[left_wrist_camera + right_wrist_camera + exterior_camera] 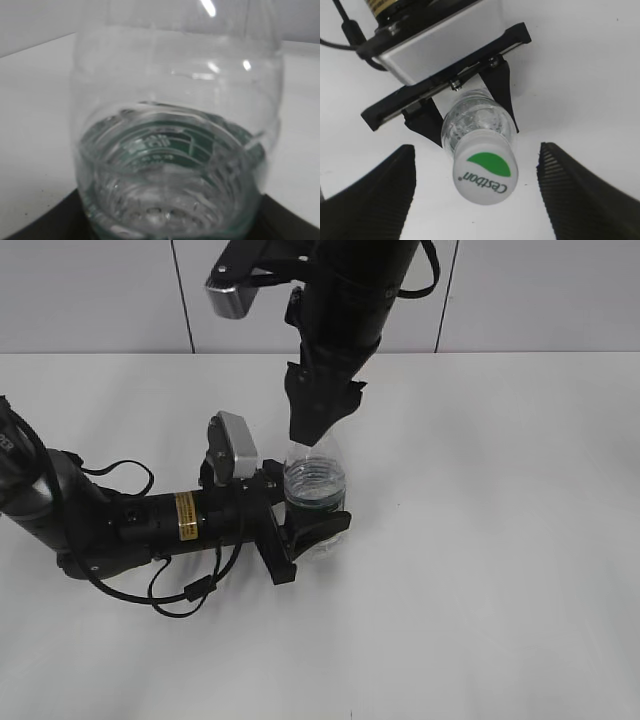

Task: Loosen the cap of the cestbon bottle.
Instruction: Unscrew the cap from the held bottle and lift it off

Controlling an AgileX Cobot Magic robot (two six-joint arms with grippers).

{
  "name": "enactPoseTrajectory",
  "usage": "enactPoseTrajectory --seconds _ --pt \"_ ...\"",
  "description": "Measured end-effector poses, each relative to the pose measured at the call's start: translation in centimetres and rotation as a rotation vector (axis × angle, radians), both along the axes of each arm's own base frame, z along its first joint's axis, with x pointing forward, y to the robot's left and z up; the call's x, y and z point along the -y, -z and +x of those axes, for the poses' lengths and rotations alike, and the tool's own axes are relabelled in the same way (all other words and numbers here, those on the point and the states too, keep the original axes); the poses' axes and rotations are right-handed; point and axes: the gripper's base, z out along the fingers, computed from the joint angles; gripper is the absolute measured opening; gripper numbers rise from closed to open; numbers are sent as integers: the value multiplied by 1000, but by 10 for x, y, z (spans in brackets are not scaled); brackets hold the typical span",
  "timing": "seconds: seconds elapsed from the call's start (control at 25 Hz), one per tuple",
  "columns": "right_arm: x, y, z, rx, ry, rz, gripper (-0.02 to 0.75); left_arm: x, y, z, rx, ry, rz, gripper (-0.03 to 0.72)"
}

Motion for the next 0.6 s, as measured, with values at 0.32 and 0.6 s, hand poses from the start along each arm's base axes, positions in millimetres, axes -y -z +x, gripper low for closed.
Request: enactPoseTrajectory --seconds 0.32,0.6 --pt "-2 0 -2 -162 435 64 576 0 0 0 0 0 0 410" --pt "-1 0 -1 -248 743 83 576 0 0 0 0 0 0 410"
